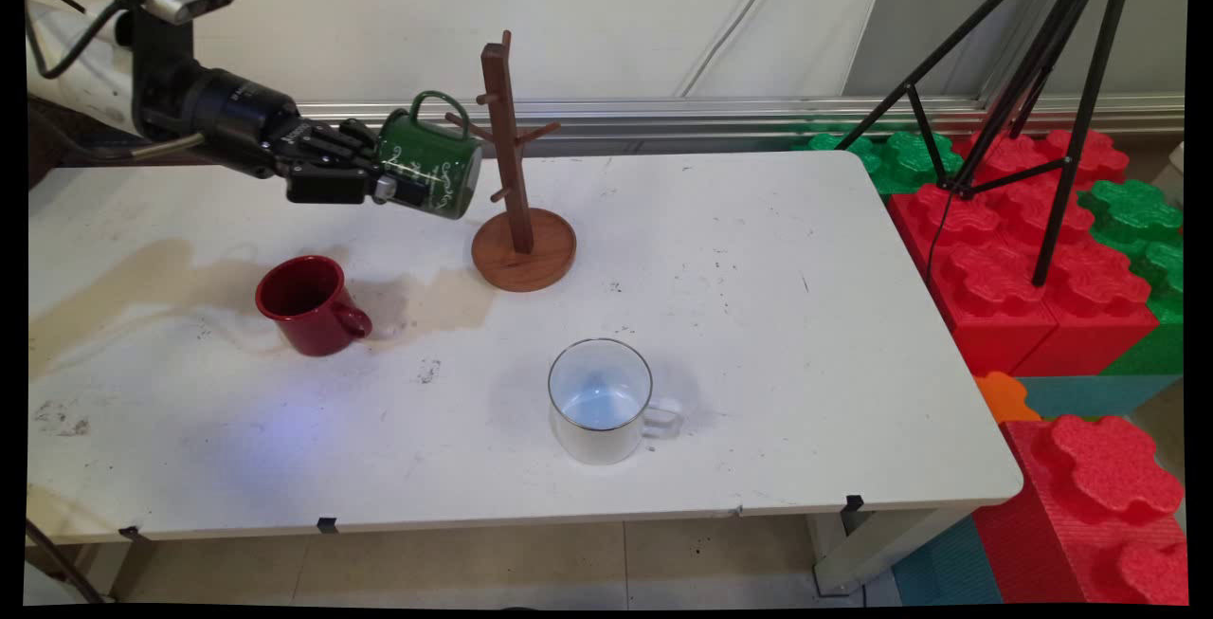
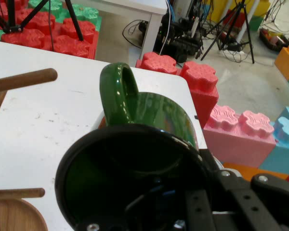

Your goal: Place the picked object on the table

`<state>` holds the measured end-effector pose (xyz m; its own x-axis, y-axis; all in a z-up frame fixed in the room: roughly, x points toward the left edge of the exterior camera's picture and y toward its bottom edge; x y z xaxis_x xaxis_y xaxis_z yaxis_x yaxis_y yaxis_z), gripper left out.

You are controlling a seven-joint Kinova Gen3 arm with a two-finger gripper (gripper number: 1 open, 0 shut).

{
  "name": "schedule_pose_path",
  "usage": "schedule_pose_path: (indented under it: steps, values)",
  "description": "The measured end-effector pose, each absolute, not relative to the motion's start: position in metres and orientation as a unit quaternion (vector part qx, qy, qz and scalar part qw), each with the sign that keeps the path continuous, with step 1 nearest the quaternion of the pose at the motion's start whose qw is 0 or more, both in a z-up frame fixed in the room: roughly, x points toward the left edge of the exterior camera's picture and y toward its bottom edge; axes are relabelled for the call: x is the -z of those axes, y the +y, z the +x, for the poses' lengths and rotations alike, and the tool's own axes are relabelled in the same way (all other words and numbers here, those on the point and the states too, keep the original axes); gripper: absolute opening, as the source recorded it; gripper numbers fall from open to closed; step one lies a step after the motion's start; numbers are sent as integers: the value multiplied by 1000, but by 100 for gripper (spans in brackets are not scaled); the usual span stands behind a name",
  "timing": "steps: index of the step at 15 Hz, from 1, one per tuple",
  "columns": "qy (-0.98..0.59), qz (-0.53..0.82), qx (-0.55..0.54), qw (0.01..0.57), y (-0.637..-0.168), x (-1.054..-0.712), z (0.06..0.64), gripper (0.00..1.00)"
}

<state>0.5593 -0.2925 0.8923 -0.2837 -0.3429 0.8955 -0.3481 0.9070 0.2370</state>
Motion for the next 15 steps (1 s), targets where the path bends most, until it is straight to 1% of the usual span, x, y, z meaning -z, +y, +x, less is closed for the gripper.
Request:
schedule_pose_path:
  steps: [6, 15]
  values:
    - [-821, 200, -16, 535, -285, -900, 579, 0]
    - [-853, 185, -57, 484, -285, -912, 619, 0]
